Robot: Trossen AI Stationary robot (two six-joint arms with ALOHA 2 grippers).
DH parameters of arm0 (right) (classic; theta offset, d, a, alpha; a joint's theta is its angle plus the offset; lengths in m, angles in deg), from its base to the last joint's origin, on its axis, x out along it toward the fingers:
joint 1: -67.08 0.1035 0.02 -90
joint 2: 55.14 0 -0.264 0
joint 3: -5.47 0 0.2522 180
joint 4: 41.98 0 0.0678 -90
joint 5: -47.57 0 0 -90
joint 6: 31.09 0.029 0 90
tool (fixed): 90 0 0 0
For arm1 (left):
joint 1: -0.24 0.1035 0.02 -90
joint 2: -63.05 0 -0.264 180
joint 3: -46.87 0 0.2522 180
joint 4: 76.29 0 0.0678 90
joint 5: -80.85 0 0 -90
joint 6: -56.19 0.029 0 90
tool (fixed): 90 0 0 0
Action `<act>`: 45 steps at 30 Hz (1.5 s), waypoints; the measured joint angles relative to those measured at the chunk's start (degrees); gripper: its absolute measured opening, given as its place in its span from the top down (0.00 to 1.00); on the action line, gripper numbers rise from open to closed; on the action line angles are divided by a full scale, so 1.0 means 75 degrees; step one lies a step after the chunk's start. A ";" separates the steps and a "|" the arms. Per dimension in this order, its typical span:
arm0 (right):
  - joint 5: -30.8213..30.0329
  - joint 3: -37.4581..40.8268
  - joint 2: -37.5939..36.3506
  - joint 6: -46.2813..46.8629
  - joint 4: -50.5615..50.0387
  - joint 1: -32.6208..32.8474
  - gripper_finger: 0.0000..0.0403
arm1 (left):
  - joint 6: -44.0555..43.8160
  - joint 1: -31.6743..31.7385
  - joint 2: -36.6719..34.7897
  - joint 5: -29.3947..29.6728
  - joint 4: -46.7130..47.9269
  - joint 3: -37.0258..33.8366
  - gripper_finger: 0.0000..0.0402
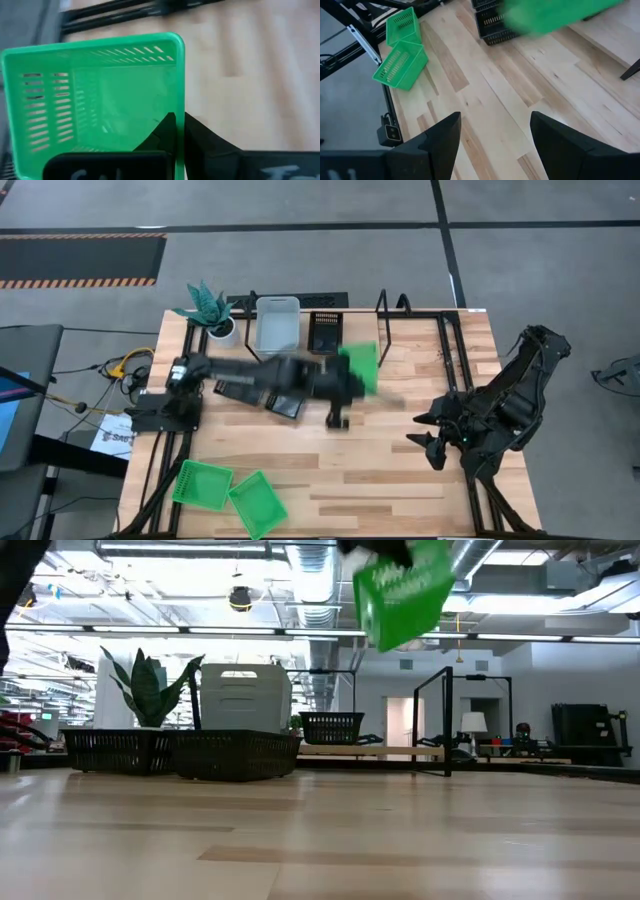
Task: Stack baskets on shelf by color
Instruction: Put the top right green bin on the shelf
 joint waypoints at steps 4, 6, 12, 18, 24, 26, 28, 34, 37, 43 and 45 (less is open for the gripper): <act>-0.0004 0.0000 -0.0001 0.0000 -0.0011 -0.0004 0.34 | 0.0787 0.1175 0.0002 -0.0205 -0.0077 -0.0196 1.00; -0.0006 0.0000 0.0000 0.0004 -0.0022 -0.0017 0.34 | 0.1111 0.1717 0.0026 -0.0414 -0.0464 -0.0408 1.00; -0.0009 0.0000 -0.0001 0.0187 -0.0348 -0.0196 0.34 | 0.1755 0.2880 0.0162 -0.1424 -0.1901 -0.0533 1.00; -0.0018 0.0003 0.0002 0.0721 -0.0899 -0.0404 0.34 | 0.1821 0.3136 0.0696 -0.1812 -0.1954 -0.0517 1.00; -0.0017 0.0003 0.0001 0.0726 -0.1033 -0.0436 0.34 | 0.1950 0.3103 0.1119 -0.1815 -0.2034 -0.0478 1.00; -0.0020 0.0003 -0.0004 0.0726 -0.1030 -0.0431 0.34 | 0.2016 0.3076 0.1251 -0.1806 -0.2267 -0.0401 1.00; -0.0017 0.0003 0.0001 0.0729 -0.1024 -0.0431 0.34 | 0.2018 0.3073 0.1380 -0.1817 -0.2098 -0.0392 1.00; -0.0015 0.0003 -0.0001 0.0734 -0.1022 -0.0431 0.34 | 0.2122 0.3076 0.1764 -0.1798 -0.2121 -0.0392 1.00; -0.0012 0.0003 -0.0001 0.0746 -0.0992 -0.0431 0.34 | 0.2363 0.3038 0.1830 -0.1796 -0.2091 -0.0397 1.00; -0.0006 0.0003 -0.0001 0.0813 -0.0969 -0.0431 0.34 | 0.2963 0.2943 0.1820 -0.1584 -0.2188 -0.0391 0.95; -0.0006 0.0003 -0.0001 0.0811 -0.0971 -0.0431 0.34 | 0.2983 0.2936 0.1844 -0.1583 -0.2182 -0.0393 0.92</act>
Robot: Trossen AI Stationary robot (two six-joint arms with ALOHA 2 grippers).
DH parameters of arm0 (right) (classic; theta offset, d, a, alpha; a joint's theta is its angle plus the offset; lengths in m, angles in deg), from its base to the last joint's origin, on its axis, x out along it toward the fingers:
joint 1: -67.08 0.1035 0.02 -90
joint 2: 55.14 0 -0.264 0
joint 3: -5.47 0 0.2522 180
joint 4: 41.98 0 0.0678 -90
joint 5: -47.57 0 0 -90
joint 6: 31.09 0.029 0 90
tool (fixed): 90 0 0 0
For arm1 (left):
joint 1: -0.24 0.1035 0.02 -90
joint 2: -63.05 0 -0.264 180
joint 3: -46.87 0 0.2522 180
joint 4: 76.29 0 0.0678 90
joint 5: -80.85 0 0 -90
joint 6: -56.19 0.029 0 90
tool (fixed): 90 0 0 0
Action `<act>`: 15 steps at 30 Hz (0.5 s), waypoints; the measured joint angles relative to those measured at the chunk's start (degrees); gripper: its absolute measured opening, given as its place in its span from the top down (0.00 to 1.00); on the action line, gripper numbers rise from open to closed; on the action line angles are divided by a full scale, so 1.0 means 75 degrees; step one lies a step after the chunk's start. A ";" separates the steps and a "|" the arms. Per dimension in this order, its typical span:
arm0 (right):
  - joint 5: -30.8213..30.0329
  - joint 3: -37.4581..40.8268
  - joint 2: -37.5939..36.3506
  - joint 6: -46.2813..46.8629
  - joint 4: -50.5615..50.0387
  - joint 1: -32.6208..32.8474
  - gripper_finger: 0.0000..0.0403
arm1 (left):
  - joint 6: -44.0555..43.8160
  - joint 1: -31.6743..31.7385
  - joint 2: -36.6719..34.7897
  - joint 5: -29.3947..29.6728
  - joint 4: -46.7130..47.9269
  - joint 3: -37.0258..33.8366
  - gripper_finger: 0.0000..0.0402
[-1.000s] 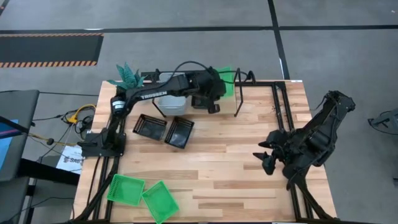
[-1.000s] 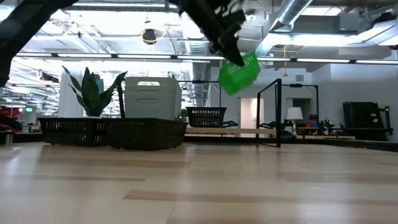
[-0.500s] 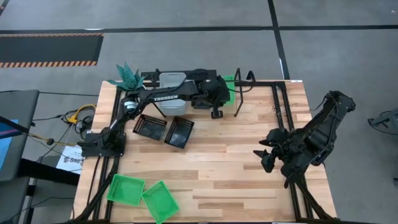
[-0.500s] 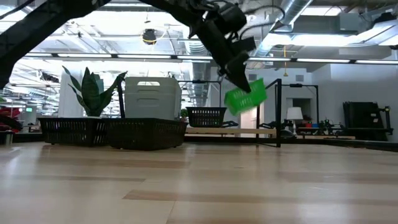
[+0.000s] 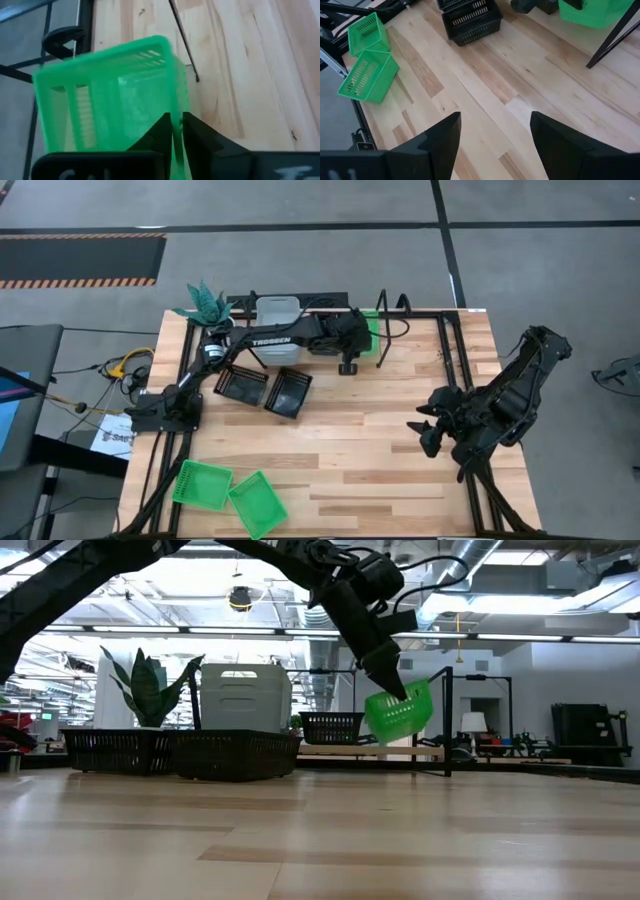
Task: Stack baskets on shelf by color
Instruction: Put the top right green bin on the shelf, then stack the right black bin on top of the black bin on the shelf
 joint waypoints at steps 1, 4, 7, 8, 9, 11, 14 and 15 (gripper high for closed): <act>0.0000 0.0000 0.0000 0.0000 0.0000 0.0000 0.34 | -0.0021 -0.0003 0.0026 0.0006 -0.0086 0.0003 0.91; 0.0000 0.0000 0.0000 0.0000 0.0002 0.0000 0.34 | -0.0257 -0.0003 0.0065 0.0025 -0.0033 0.0000 0.87; 0.0000 0.0000 0.0000 0.0000 0.0002 0.0000 0.34 | -0.0231 -0.0006 0.0065 0.0034 -0.0082 0.0000 0.81; 0.0000 0.0000 0.0000 -0.0003 0.0002 0.0000 0.34 | -0.0220 -0.0006 0.0065 0.0044 -0.0086 0.0000 0.79; 0.0000 0.0000 0.0000 -0.0003 0.0002 0.0000 0.34 | -0.0218 -0.0009 0.0065 0.0046 -0.0115 0.0000 0.77; 0.0000 0.0000 0.0000 -0.0003 0.0001 0.0000 0.34 | -0.0270 -0.0009 0.0065 0.0047 -0.0286 0.0000 0.73; 0.0000 0.0000 0.0000 0.0002 0.0002 0.0000 0.34 | -0.0640 -0.0022 0.0065 0.0048 0.0068 0.0205 0.67; 0.0000 0.0000 0.0000 0.0037 0.0000 0.0000 0.34 | -0.0666 -0.0043 0.0065 0.0048 0.0414 0.0385 0.66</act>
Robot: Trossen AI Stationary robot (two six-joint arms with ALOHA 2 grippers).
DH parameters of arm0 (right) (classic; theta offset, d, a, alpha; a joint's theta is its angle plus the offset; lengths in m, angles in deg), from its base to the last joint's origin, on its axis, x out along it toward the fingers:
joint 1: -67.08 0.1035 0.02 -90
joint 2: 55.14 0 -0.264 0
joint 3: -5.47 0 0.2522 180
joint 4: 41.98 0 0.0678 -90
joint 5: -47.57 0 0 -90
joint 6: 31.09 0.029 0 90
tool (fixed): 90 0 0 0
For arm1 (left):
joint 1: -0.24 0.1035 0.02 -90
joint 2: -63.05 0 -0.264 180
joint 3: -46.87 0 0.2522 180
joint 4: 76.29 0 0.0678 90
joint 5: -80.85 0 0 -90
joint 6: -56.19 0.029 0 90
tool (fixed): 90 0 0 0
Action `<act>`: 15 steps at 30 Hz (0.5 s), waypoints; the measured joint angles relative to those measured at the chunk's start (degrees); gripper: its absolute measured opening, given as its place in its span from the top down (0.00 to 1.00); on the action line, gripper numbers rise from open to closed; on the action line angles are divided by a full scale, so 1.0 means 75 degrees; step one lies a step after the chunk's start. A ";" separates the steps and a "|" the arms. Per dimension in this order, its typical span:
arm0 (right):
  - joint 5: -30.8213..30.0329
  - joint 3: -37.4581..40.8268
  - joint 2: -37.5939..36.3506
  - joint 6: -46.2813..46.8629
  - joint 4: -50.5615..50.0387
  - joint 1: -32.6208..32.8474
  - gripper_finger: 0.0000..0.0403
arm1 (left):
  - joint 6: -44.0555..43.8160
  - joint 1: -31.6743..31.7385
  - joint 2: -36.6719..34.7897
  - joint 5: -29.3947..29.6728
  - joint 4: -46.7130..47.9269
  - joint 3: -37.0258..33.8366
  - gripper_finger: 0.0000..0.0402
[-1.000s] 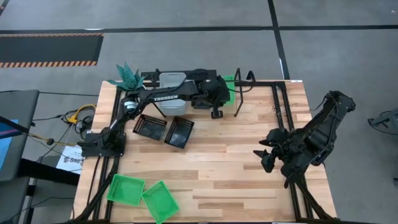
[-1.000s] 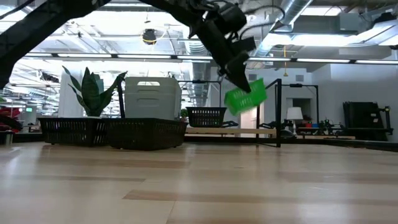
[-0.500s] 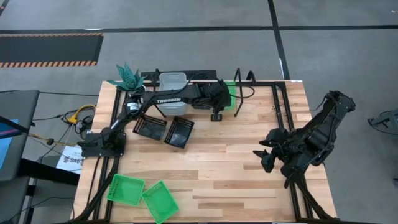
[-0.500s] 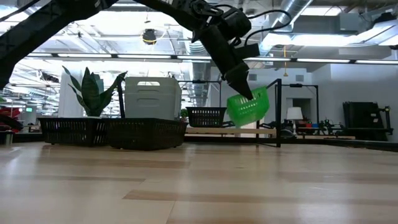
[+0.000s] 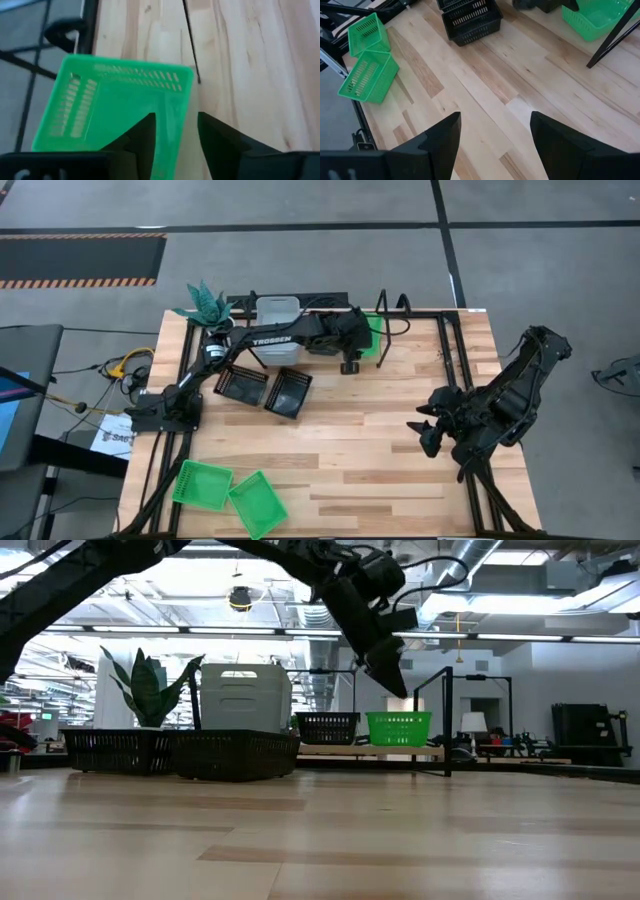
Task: Stack baskets on shelf by color
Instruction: Stack the right black bin on top of the black bin on the shelf
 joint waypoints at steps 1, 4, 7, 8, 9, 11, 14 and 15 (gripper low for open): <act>0.0000 0.0000 0.0000 0.0018 0.0003 0.0000 0.34 | 0.0025 -0.0022 0.0000 0.0003 0.0418 0.0249 0.65; 0.0000 0.0000 0.0000 0.0018 0.0003 0.0000 0.34 | 0.0209 -0.0120 0.0000 -0.0072 0.2287 0.1325 0.62; 0.0000 0.0000 0.0000 0.0018 0.0006 0.0000 0.34 | 0.0023 -0.0242 -0.0159 -0.0634 0.4175 0.2034 0.62; -0.0002 0.0000 0.0000 0.0018 0.0005 0.0003 0.34 | -0.0134 -0.0263 -0.0465 -0.0893 0.4458 0.1740 0.62; -0.0003 0.0000 0.0000 0.0018 0.0006 0.0003 0.34 | -0.0274 -0.0306 -0.0734 -0.1139 0.4886 0.1482 0.62; -0.0003 0.0000 0.0000 0.0014 0.0006 0.0003 0.34 | -0.0548 -0.0418 -0.1311 -0.1277 0.5249 0.0934 0.62; -0.0007 -0.0001 0.0000 -0.0162 0.0010 0.0003 0.34 | -0.0935 -0.0697 -0.2273 -0.1047 0.5455 -0.0240 0.62; -0.0004 -0.0001 0.0003 -0.0193 0.0011 0.0003 0.34 | -0.1132 -0.0801 -0.2626 -0.1040 0.5256 -0.0732 0.62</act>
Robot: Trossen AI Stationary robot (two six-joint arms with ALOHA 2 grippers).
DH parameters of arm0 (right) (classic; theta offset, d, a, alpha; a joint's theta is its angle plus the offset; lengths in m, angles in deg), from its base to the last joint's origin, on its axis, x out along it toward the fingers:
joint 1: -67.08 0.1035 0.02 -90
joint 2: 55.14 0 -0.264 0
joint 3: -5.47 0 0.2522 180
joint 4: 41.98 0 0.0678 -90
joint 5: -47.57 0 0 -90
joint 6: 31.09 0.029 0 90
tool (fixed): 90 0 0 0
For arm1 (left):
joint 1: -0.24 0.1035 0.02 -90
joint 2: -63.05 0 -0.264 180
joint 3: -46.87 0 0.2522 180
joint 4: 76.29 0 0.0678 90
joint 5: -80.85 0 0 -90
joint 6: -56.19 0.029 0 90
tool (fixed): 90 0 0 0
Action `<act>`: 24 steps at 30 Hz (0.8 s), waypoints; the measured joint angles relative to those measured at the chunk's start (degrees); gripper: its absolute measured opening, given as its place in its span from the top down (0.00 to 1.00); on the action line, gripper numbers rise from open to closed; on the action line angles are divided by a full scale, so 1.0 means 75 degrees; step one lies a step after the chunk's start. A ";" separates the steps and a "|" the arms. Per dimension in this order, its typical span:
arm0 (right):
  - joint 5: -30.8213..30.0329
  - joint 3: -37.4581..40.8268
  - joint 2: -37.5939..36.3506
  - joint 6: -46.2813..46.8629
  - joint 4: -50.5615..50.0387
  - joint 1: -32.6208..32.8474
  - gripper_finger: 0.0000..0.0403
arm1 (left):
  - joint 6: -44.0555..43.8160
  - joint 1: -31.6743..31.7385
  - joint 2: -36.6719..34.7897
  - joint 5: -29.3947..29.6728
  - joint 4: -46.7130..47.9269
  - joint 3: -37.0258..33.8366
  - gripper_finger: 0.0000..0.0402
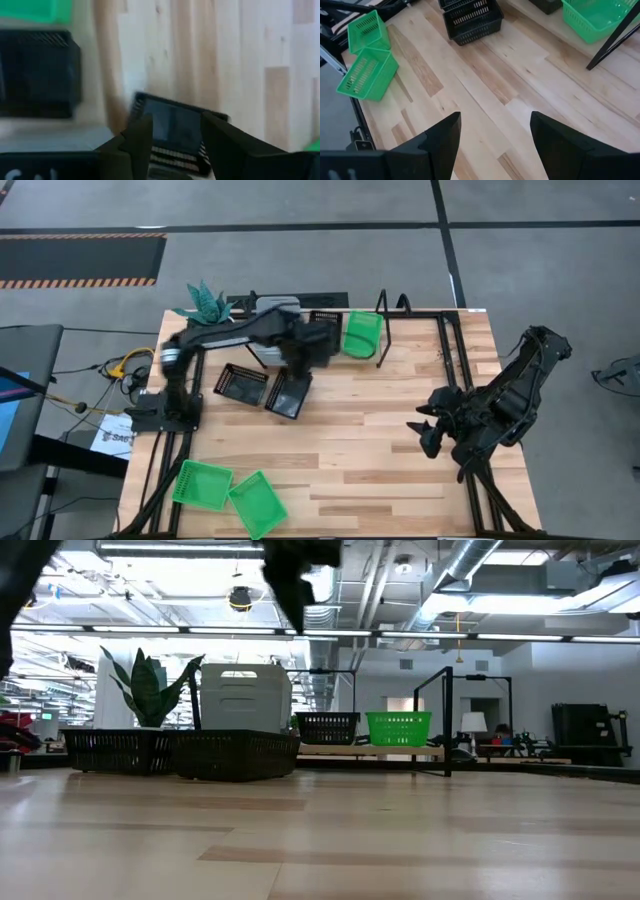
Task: Stack baskets on shelf by color
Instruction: Stack the right black bin on top of the black bin on the shelf
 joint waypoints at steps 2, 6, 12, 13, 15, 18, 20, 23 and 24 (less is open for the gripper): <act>-0.0005 -0.0002 -0.0001 -0.0048 -0.0003 0.0000 0.34 | -0.0437 -0.0214 -0.0819 0.0030 -0.0538 -0.1128 0.62; -0.0005 -0.0002 0.0000 -0.0171 0.0000 0.0015 0.34 | -0.1062 -0.0743 -0.2287 0.0428 -0.1971 -0.3517 0.62; -0.0002 -0.0002 0.0000 -0.0339 -0.0004 0.0015 0.34 | -0.0690 -0.1496 -0.3373 0.0955 -0.4534 -0.6325 0.62; -0.0002 -0.0002 0.0000 -0.0337 -0.0005 0.0015 0.34 | -0.0652 -0.1577 -0.3389 0.1057 -0.4799 -0.6605 0.62; 0.0001 -0.0002 0.0000 -0.0337 0.0032 0.0015 0.34 | -0.0646 -0.1661 -0.3389 0.1189 -0.5273 -0.7033 0.62; 0.0001 -0.0002 0.0000 -0.0334 0.0058 0.0015 0.34 | -0.0884 -0.1674 -0.3392 0.1200 -0.5724 -0.7517 0.62; 0.0001 -0.0002 0.0000 -0.0334 0.0055 0.0015 0.34 | -0.1115 -0.1674 -0.3392 0.1156 -0.5877 -0.7737 0.62; 0.0004 -0.0002 0.0000 -0.0334 0.0055 0.0015 0.34 | -0.1244 -0.1680 -0.3392 0.0883 -0.5920 -0.7911 0.62; 0.0004 -0.0002 0.0000 -0.0331 0.0055 0.0015 0.34 | -0.1236 -0.1711 -0.3392 0.0803 -0.5931 -0.7983 0.62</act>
